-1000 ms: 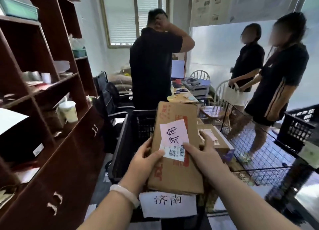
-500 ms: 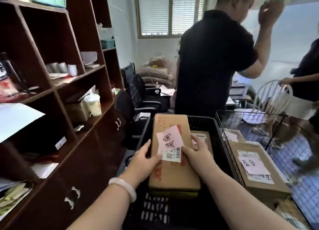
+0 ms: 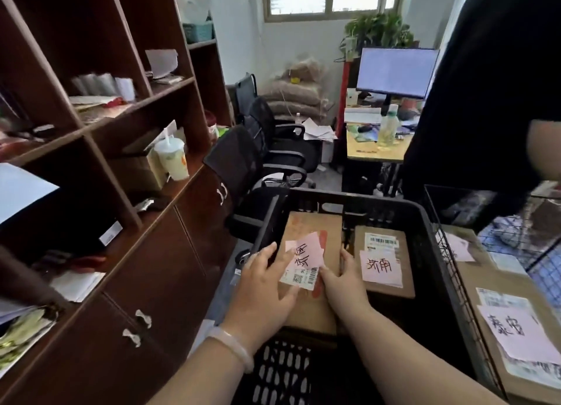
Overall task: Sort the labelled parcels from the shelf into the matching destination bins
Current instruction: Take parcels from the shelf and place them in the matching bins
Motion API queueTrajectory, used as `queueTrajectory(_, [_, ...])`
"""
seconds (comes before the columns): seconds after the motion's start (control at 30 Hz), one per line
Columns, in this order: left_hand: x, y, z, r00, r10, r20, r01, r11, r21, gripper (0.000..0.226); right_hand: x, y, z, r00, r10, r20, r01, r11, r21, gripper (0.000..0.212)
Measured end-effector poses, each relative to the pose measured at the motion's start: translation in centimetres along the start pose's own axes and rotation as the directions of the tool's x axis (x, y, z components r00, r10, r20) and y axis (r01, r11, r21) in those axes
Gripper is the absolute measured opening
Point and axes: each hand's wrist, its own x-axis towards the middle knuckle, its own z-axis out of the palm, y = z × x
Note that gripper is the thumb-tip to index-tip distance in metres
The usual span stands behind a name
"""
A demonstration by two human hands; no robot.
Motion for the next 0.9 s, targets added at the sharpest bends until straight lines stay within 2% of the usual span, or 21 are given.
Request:
queueTrajectory(0.33, [-0.7, -1.7, -0.4, 0.997, 0.035, -0.069, -0.034, 0.999, 0.02, 0.063, 3.2, 0.8, 2.9, 0.99, 0.143, -0.005, -0.143, 0.987, -0.068, 0.06])
queueTrajectory(0.53, [-1.3, -1.5, -0.3, 0.999, 0.034, 0.003, -0.034, 0.993, 0.11, 0.064, 1.4, 0.4, 2.0, 0.998, 0.052, 0.04, -0.048, 0.993, -0.104, 0.078])
queueTrajectory(0.6, [-1.3, -1.0, -0.5, 0.999, 0.05, 0.02, -0.052, 0.992, 0.112, 0.065, -0.1, -0.4, 0.9, 0.996, -0.036, 0.081, 0.05, 0.984, -0.171, 0.078])
queueTrajectory(0.73, [-1.2, 0.8, -0.7, 0.994, 0.101, 0.041, -0.106, 0.982, 0.157, 0.067, -3.2, -2.0, -2.9, 0.955, -0.272, 0.122, 0.298, 0.851, -0.432, 0.081])
queueTrajectory(0.9, [-1.3, 4.3, 0.0, 0.978, 0.206, 0.043, -0.21, 0.951, 0.227, 0.071, -7.4, -2.5, -9.4, 0.905, -0.4, 0.143, 0.385, 0.634, -0.671, 0.086])
